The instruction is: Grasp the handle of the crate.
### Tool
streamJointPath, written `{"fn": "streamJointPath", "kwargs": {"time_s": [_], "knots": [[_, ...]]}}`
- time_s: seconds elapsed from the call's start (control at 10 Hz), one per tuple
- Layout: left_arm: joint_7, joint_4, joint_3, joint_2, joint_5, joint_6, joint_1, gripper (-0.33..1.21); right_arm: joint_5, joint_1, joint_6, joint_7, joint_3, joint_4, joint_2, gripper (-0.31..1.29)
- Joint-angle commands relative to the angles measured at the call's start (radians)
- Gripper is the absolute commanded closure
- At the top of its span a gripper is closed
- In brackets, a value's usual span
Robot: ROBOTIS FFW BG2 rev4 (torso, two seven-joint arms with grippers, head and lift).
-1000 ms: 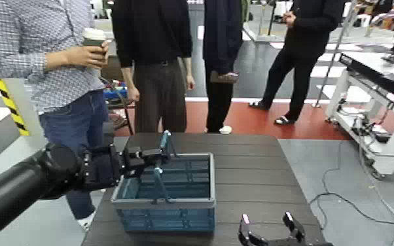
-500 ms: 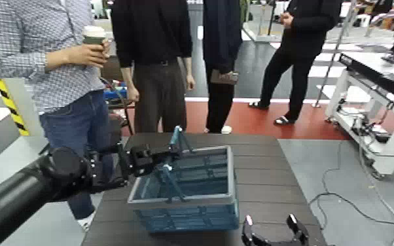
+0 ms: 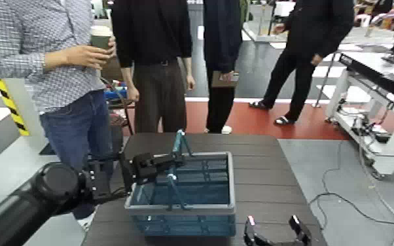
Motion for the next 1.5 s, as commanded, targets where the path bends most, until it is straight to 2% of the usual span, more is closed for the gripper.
{"fn": "streamJointPath", "kwargs": {"time_s": [0.1,0.3,0.7,0.9,1.2,1.5], "knots": [[0.086,-0.154,0.089,-0.001,-0.043,0.042,0.100,1.19,0.003,0.000,-0.002,0.000,-0.002,0.000,0.000,0.15],[0.171,-0.266,0.144,0.000,-0.047,0.079,0.166,1.19,0.003,0.002,-0.003,0.000,-0.002,0.000,0.002,0.15],[0.222,-0.404,0.190,-0.017,-0.053,0.131,0.249,1.19,0.003,0.005,-0.005,-0.003,-0.005,-0.002,0.003,0.15],[0.225,-0.450,0.205,-0.034,-0.043,0.152,0.292,1.19,0.003,0.008,-0.009,-0.006,-0.006,0.000,0.005,0.15],[0.306,-0.501,0.236,-0.049,0.086,0.165,0.395,1.19,0.009,0.009,-0.011,-0.006,-0.008,0.000,0.008,0.15],[0.328,-0.504,0.243,-0.064,0.140,0.177,0.433,1.19,0.011,0.009,-0.011,-0.008,-0.008,0.001,0.008,0.15]]}}
